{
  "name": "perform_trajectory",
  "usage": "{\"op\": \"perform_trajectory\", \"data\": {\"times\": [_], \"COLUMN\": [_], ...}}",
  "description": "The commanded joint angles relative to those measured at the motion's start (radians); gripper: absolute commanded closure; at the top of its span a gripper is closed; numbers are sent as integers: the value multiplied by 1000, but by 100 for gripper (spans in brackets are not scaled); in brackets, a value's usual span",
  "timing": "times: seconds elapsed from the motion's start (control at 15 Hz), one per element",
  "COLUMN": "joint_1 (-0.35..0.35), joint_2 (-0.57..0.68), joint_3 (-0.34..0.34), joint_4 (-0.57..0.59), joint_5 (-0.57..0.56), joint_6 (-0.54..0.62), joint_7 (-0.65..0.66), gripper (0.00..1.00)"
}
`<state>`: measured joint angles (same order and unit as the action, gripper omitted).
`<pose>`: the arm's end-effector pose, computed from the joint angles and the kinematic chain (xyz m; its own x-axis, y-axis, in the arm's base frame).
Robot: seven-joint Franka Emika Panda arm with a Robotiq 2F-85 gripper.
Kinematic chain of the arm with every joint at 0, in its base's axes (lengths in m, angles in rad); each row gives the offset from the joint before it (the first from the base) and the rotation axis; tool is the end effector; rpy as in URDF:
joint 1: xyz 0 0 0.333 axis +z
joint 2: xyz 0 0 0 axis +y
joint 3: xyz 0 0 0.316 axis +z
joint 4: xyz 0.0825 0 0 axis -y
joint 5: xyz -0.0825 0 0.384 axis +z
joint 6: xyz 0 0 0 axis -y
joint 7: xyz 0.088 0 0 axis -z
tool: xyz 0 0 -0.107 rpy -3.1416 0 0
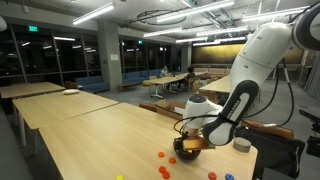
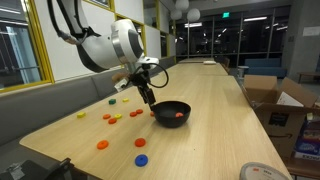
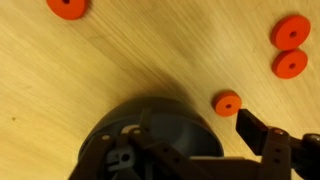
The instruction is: Put a round yellow block and two round orange blocks in the bowl then put the last round yellow block in the bowl
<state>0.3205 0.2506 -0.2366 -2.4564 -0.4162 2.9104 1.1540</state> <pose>0.4949 0.0633 0.2180 0.7571 -0.5963 0.2669 -0.6081 -0.7926 -0.0458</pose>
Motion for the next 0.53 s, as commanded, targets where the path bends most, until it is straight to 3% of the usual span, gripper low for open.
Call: {"op": "perform_trajectory", "data": {"times": [0.0, 0.33, 0.47], "joint_1": [-155, -420, -503], "joint_2": [-39, -1, 32], "joint_3": [206, 606, 711], "joint_4": [-51, 1, 47], "joint_5": [220, 514, 591], "joint_6": [26, -66, -134], "joint_7": [-270, -648, -794], "gripper": [0, 0, 0]}}
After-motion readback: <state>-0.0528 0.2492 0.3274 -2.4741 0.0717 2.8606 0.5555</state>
